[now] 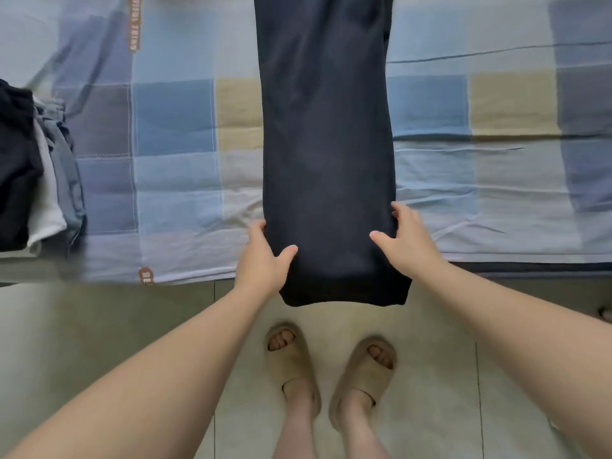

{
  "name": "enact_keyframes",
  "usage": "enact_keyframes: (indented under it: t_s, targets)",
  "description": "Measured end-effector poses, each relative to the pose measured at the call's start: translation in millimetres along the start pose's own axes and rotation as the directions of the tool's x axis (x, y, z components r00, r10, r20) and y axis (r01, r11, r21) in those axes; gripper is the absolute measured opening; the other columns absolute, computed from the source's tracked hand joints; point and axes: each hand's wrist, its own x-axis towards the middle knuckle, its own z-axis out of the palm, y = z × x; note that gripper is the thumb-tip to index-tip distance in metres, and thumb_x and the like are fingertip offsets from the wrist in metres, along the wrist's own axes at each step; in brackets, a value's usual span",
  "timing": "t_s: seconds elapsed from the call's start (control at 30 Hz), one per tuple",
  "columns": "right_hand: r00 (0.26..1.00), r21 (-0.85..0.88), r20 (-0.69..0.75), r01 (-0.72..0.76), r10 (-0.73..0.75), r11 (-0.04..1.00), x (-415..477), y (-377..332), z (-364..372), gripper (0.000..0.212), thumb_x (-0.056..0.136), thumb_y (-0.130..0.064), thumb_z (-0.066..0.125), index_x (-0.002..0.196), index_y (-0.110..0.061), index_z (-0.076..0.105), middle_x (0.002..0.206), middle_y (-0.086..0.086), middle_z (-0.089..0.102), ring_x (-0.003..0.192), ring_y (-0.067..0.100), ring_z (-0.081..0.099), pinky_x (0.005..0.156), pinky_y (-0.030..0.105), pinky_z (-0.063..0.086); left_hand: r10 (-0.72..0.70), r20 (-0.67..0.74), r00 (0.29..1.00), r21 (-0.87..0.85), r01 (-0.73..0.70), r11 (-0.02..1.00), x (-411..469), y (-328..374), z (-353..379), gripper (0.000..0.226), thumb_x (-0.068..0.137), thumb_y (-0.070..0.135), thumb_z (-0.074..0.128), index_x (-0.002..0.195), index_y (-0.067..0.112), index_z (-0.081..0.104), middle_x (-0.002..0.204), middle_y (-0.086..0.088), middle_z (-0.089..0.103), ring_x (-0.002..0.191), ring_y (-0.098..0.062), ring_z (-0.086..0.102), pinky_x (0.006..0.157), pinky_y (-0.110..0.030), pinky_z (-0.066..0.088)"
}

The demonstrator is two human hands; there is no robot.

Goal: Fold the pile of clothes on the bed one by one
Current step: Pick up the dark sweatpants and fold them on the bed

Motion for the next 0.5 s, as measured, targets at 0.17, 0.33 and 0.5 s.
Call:
enact_keyframes:
  t_s: [0.17, 0.33, 0.5]
  targets:
    - [0.995, -0.021, -0.042, -0.088, 0.087, 0.996, 2, 11, 14, 0.069, 0.092, -0.036, 0.066, 0.148, -0.016, 0.030, 0.139, 0.003, 0.051, 0.128, 0.030, 0.050, 0.101, 0.044, 0.043, -0.072, -0.038, 0.997, -0.016, 0.072, 0.997, 1, -7, 13, 0.035, 0.099, 0.030, 0.058, 0.128, 0.016, 0.045, 0.128, -0.002, 0.060, 0.109, -0.028, 0.059, 0.087, -0.040, 0.051]
    - [0.990, 0.261, 0.015, -0.140, 0.141, 0.955, -5, 21, 10, 0.027, 0.095, -0.035, 0.062, 0.111, -0.014, 0.068, 0.103, -0.002, 0.071, 0.097, 0.021, 0.066, 0.081, 0.034, 0.052, -0.075, -0.041, 0.996, -0.164, 0.068, 0.984, -11, -14, 11, 0.028, 0.100, 0.037, 0.056, 0.120, 0.017, 0.059, 0.117, 0.000, 0.067, 0.107, -0.027, 0.063, 0.092, -0.040, 0.051]
    - [0.953, 0.517, 0.268, -0.266, 0.141, 0.813, -29, 33, 19, 0.023, 0.092, -0.018, 0.069, 0.115, -0.016, 0.069, 0.109, -0.001, 0.075, 0.100, 0.016, 0.070, 0.087, 0.032, 0.053, -0.153, 0.192, 0.969, -0.300, 0.207, 0.931, -30, -26, 6, 0.027, 0.090, 0.030, 0.074, 0.111, 0.015, 0.069, 0.096, 0.003, 0.073, 0.082, -0.016, 0.069, 0.060, -0.027, 0.055]
